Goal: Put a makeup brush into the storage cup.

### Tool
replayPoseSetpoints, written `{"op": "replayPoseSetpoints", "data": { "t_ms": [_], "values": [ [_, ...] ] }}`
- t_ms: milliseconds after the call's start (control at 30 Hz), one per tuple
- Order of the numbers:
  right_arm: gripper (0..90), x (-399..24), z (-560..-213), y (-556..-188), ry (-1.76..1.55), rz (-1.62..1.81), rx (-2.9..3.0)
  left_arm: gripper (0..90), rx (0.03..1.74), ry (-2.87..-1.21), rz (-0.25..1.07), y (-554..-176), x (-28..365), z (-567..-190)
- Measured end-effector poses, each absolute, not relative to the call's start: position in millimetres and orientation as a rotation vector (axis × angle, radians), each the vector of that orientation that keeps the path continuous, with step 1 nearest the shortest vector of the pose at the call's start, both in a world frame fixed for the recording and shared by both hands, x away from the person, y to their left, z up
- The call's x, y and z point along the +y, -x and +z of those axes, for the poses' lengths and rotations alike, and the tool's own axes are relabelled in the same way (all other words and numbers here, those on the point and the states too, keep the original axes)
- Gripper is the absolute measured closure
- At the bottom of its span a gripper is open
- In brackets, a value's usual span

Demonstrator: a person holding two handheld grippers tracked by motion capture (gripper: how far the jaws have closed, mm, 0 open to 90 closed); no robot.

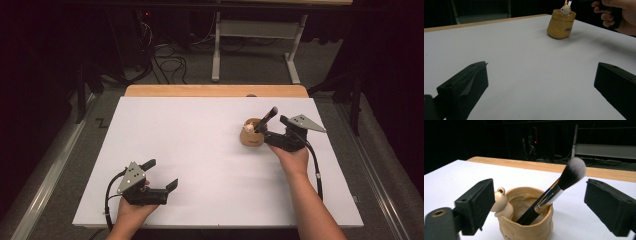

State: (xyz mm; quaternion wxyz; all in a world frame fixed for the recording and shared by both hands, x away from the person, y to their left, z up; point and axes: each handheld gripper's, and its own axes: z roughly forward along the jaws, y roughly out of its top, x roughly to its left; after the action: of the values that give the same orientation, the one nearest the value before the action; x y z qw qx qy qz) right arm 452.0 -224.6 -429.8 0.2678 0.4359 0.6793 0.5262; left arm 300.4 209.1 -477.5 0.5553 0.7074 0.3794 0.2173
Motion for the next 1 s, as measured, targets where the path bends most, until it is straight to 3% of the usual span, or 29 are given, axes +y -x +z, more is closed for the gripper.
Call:
{"op": "replayPoseSetpoints", "data": {
  "t_ms": [200, 1000],
  "values": [
    [0.2, -223.9, -431.1, -451.1, -1.191, 1.396, 1.872, 0.3, 0.897, -1.674, 0.512, -300.8, 208.7, -478.0],
    [0.2, -235.3, -425.2, -408.0, -1.090, 1.435, 1.933, 0.2, 0.912, -1.670, 0.509, -301.1, 210.6, -476.9]
  ]
}}
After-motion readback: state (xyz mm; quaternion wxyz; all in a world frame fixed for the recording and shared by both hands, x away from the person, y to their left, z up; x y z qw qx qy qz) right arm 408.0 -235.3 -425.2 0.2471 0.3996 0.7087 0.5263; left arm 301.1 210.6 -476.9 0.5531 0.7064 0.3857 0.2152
